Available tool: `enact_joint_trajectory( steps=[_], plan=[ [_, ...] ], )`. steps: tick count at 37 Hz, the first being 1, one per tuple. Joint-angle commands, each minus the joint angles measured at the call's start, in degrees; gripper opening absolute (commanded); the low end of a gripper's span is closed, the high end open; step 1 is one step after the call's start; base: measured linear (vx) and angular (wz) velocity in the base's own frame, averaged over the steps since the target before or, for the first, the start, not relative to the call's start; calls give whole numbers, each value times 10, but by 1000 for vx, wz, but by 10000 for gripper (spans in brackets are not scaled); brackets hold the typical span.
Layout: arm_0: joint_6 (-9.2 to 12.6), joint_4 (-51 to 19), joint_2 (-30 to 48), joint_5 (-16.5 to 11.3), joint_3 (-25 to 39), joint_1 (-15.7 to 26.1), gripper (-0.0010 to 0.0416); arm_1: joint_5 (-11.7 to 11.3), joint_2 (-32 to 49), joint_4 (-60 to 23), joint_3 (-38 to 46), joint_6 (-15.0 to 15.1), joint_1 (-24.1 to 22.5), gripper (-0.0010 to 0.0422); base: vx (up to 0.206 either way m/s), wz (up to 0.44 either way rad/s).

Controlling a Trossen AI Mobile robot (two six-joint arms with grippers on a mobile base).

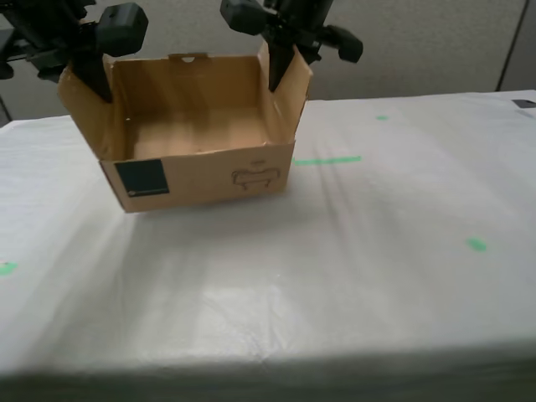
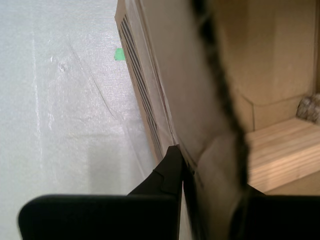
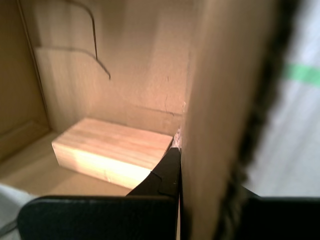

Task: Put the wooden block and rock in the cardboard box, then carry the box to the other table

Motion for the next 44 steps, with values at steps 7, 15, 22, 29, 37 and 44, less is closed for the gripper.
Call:
enact_joint_trajectory(
  steps=[7, 15, 22, 29, 37, 44],
  plan=[
    [31, -48, -3, 60, 26, 1, -1, 47, 125, -5, 100, 57, -5, -2, -2, 139],
    [44, -57, -3, 85, -4, -4, -1, 63, 170, -30, 165, 65, -17, -2, -1, 41],
    [49, -55, -3, 116, -37, -26, -1, 62, 203, -40, 197, 64, -43, -2, -1, -6],
    [42, -59, -5, 115, -50, -63, -1, 56, 227, -42, 204, 63, -61, -1, -5, -78],
    [14, -61, -5, 114, -50, -70, 0, 49, 228, -28, 203, 45, -60, 0, -6, -120],
    [13, -49, -5, 114, -48, -69, 0, 39, 228, -28, 203, 35, -59, 0, -4, -32]
  ],
)
